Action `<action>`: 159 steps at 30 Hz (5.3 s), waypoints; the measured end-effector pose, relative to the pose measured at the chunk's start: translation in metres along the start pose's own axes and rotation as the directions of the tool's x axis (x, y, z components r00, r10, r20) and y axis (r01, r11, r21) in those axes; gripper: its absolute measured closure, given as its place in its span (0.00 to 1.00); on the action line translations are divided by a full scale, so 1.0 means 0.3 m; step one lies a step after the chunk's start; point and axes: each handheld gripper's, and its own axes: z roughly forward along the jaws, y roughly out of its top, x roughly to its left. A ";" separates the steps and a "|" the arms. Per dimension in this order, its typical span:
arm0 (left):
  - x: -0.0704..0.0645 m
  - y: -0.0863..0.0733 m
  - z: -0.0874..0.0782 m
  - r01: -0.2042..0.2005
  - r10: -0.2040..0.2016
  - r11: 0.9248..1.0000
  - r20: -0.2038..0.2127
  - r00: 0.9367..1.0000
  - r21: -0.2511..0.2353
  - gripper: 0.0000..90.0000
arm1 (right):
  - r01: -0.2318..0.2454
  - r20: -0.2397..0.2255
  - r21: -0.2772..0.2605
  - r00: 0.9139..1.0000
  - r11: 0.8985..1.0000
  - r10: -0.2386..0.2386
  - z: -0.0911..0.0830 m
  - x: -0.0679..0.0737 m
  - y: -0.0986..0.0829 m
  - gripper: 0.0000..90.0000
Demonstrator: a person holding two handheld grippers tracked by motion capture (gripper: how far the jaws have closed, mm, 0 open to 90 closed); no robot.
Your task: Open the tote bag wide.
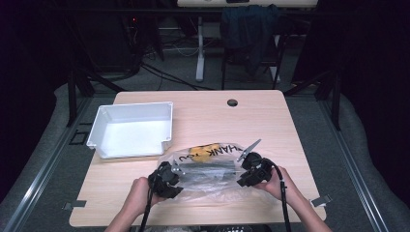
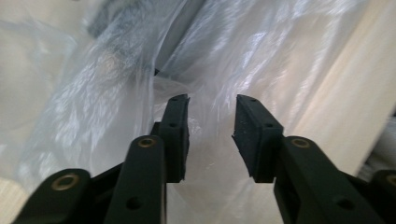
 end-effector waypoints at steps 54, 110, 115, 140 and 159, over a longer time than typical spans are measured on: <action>0.079 -0.002 -0.070 0.134 -0.161 0.984 -0.258 0.953 -0.118 0.98 | 0.020 0.235 -0.101 0.972 0.995 0.004 -0.060 -0.006 0.001 0.46; 0.024 0.013 -0.126 0.041 -0.067 0.988 -0.179 0.982 -0.146 0.38 | 0.022 0.177 -0.219 0.984 0.975 0.017 -0.161 0.022 -0.003 0.49; -0.034 0.030 -0.103 -0.018 -0.002 0.991 -0.150 0.989 -0.133 0.42 | 0.083 0.136 -0.194 0.989 0.978 -0.057 -0.126 0.085 0.011 0.48; 0.025 -0.006 -0.020 0.038 -0.038 0.999 -0.151 0.988 -0.004 0.48 | 0.098 0.100 -0.008 0.990 0.995 -0.097 0.027 0.055 -0.032 0.77; -0.107 0.062 -0.074 -0.044 0.027 0.985 -0.103 0.994 -0.167 0.44 | 0.090 0.175 -0.169 0.983 0.982 -0.060 -0.050 0.010 0.052 0.39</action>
